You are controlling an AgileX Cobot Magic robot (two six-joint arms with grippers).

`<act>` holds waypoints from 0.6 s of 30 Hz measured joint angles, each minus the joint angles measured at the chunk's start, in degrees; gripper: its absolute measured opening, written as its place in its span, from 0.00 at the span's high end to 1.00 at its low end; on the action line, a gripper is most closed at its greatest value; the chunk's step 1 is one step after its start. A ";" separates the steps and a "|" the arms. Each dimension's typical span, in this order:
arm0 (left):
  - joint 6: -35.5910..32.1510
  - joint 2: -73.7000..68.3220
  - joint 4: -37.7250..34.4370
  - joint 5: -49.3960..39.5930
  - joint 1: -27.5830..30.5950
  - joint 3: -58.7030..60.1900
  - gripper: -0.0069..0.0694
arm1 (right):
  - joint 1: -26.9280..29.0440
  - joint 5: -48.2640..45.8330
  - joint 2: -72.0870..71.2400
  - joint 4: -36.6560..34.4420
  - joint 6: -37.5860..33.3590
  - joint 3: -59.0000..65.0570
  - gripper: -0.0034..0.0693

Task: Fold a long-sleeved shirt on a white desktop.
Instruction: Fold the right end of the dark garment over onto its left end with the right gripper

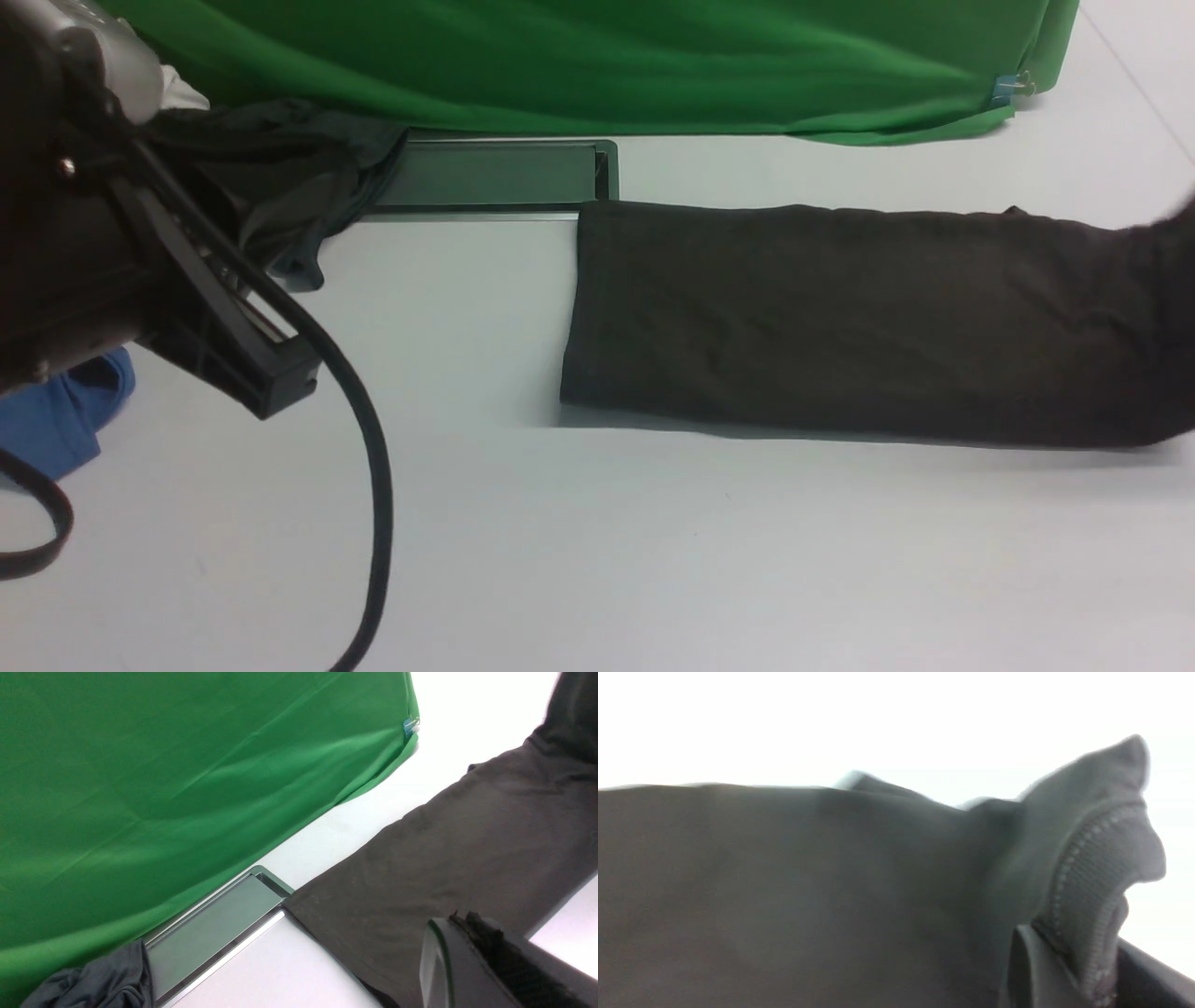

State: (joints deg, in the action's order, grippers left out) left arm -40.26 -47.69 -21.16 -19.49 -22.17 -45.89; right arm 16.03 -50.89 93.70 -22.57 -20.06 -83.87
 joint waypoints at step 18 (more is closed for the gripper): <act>1.66 0.00 1.80 0.00 0.00 0.00 0.89 | -23.35 -3.73 6.82 -11.63 -2.66 -11.39 0.82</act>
State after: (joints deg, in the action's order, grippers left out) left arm -38.60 -47.69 -19.36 -19.49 -22.17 -45.89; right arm -7.32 -54.62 100.52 -34.20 -22.72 -95.25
